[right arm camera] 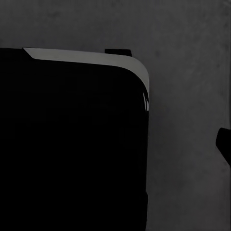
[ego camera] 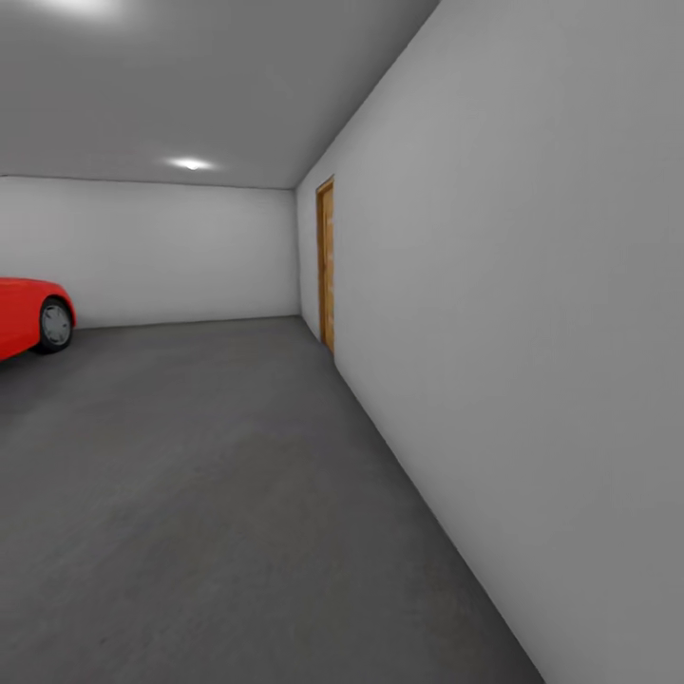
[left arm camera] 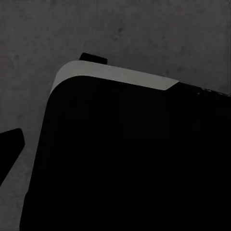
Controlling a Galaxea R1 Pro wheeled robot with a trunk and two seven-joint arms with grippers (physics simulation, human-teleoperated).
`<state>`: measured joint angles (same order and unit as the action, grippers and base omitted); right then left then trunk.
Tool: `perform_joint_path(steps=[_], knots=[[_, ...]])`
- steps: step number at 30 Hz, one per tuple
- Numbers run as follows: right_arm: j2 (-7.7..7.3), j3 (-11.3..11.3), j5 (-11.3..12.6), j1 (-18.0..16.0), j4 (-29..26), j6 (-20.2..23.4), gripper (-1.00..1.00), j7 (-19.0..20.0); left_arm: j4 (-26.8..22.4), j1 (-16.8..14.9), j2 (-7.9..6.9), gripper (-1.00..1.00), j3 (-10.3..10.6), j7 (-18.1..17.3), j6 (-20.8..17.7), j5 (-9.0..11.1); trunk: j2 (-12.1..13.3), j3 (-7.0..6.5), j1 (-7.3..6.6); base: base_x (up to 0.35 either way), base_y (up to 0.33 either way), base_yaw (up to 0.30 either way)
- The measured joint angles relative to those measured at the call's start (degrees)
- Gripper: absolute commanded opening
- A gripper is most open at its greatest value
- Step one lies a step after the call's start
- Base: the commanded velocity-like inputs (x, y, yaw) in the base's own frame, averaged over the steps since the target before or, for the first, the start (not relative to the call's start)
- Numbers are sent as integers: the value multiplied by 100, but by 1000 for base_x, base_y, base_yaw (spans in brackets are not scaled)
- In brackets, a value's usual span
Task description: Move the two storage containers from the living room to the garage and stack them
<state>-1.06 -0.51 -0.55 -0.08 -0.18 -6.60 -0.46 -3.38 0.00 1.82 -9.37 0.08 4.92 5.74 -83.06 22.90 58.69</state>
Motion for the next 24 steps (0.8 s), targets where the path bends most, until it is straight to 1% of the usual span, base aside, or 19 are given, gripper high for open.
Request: perform_joint_path(steps=[24], knots=[[6, 14, 12, 0, 7, -45, 100, -2, -1, 0, -17, 100, -5, 6, 0, 8, 0, 0, 0, 323, 0, 273]])
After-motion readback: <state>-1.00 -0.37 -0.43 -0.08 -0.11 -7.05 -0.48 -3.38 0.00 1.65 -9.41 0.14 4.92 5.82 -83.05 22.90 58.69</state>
